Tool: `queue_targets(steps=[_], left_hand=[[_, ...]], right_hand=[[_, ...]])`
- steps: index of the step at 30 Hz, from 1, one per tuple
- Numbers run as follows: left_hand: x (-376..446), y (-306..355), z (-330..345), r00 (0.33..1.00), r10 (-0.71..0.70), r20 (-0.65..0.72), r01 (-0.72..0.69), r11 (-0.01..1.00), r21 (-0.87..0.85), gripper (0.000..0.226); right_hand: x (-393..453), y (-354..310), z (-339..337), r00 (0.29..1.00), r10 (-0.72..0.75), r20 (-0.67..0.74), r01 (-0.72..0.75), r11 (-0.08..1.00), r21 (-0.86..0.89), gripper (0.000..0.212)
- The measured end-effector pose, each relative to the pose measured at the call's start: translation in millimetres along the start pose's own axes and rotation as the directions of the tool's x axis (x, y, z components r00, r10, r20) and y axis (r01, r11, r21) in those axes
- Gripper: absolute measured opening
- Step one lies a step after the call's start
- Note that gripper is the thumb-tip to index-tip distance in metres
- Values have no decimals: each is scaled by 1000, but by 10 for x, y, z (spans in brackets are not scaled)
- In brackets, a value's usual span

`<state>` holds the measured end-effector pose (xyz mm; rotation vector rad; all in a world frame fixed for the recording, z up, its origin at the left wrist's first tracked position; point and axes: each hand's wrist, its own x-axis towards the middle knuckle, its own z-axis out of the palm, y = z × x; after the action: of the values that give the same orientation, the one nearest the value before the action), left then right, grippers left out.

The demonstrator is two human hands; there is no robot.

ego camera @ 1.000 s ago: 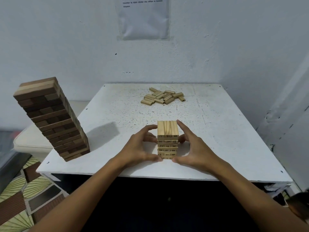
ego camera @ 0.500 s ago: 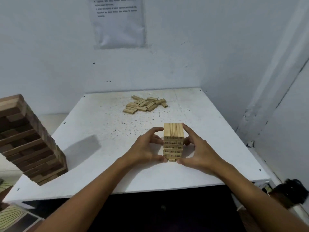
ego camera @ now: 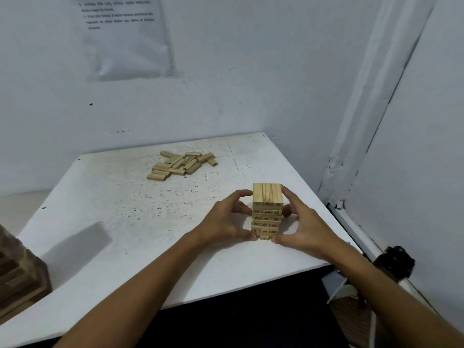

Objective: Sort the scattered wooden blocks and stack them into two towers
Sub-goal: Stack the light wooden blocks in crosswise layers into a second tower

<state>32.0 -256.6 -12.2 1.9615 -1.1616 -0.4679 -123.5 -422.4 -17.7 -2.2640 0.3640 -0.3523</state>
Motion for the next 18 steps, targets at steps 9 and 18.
queue_targets(steps=[9, 18], left_hand=[[146, 121, 170, 998, 44, 50, -43, 999, -5, 93], [229, 193, 275, 994, 68, 83, -68, 998, -5, 93]], right_hand=[[-130, 133, -159, 998, 45, -47, -44, 999, 6, 114], [-196, 199, -251, 993, 98, -68, -98, 995, 3, 114]])
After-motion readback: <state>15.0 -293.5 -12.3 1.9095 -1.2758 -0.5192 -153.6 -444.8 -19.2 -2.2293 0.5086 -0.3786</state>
